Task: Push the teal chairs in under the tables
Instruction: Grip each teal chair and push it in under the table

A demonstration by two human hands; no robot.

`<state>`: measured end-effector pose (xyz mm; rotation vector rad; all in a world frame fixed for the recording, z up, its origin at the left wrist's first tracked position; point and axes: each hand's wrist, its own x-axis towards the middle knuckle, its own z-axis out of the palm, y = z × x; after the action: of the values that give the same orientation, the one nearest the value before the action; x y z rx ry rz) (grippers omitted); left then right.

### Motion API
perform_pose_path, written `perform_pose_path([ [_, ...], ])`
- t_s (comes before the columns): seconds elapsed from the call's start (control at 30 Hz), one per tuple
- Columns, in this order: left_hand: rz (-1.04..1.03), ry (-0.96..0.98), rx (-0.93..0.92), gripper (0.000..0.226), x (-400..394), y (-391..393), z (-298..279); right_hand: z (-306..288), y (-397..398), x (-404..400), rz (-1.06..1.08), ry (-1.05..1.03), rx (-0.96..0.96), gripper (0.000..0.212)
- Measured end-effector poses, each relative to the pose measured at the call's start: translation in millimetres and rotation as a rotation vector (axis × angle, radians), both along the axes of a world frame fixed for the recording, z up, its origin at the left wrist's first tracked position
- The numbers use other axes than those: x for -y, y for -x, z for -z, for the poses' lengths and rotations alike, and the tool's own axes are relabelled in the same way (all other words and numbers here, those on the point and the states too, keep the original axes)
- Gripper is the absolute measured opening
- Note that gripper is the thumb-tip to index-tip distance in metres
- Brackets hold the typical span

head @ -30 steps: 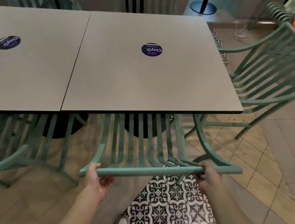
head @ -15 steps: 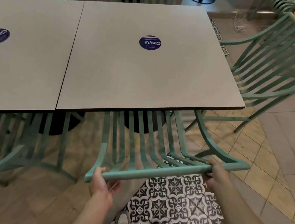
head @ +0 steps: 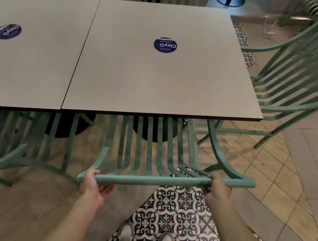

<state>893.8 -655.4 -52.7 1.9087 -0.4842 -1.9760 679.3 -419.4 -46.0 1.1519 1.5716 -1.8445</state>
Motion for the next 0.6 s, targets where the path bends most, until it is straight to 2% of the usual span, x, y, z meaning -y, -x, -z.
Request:
perform_pose_path([
  [0.27,0.01,0.002,-0.005,0.029,-2.4,3.5,-4.4,1.2,0.1,0.1,-0.007,-0.012,0.0,0.046],
  [0.6,-0.006,0.015,0.004,0.035,-2.9,0.8,-2.9,5.2,-0.4,-1.8,-0.01,-0.021,-0.005,0.045],
])
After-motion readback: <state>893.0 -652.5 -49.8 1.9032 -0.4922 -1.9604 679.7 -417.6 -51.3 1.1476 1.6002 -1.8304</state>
